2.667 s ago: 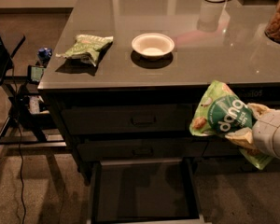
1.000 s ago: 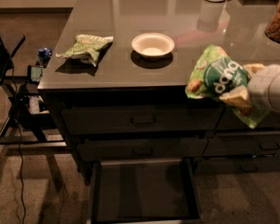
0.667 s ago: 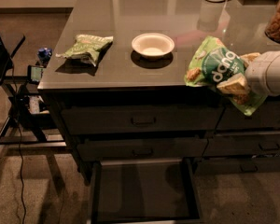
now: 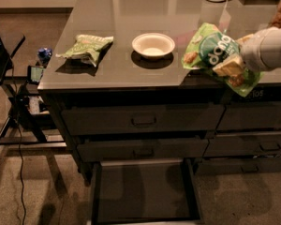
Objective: Pick green rice chip bag from bottom drawer and place on counter
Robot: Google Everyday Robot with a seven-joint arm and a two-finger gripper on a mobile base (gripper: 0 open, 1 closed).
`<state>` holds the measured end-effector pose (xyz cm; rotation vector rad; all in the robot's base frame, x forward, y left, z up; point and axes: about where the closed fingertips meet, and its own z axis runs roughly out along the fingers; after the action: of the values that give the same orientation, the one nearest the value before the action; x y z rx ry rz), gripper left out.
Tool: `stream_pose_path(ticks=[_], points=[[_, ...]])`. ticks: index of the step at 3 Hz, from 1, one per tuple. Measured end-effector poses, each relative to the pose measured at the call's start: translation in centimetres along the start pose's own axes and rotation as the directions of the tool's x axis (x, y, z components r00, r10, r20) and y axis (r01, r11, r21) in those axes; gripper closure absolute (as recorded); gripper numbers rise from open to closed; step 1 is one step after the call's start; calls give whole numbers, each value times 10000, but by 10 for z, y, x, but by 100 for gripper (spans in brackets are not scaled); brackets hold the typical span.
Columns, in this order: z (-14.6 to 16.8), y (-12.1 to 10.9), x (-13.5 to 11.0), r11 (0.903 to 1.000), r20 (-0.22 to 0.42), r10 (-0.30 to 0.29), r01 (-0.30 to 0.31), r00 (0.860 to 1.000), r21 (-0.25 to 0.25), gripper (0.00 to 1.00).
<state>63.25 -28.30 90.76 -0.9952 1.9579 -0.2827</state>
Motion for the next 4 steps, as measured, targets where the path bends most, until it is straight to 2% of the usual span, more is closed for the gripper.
stream_pose_path(ticks=[2,4], points=[[35,-32,-12,9995,-301,-7,-2,9995,-301,100],[76,-28,-6,9950,-625,-30,-33,9980,-1001,100]])
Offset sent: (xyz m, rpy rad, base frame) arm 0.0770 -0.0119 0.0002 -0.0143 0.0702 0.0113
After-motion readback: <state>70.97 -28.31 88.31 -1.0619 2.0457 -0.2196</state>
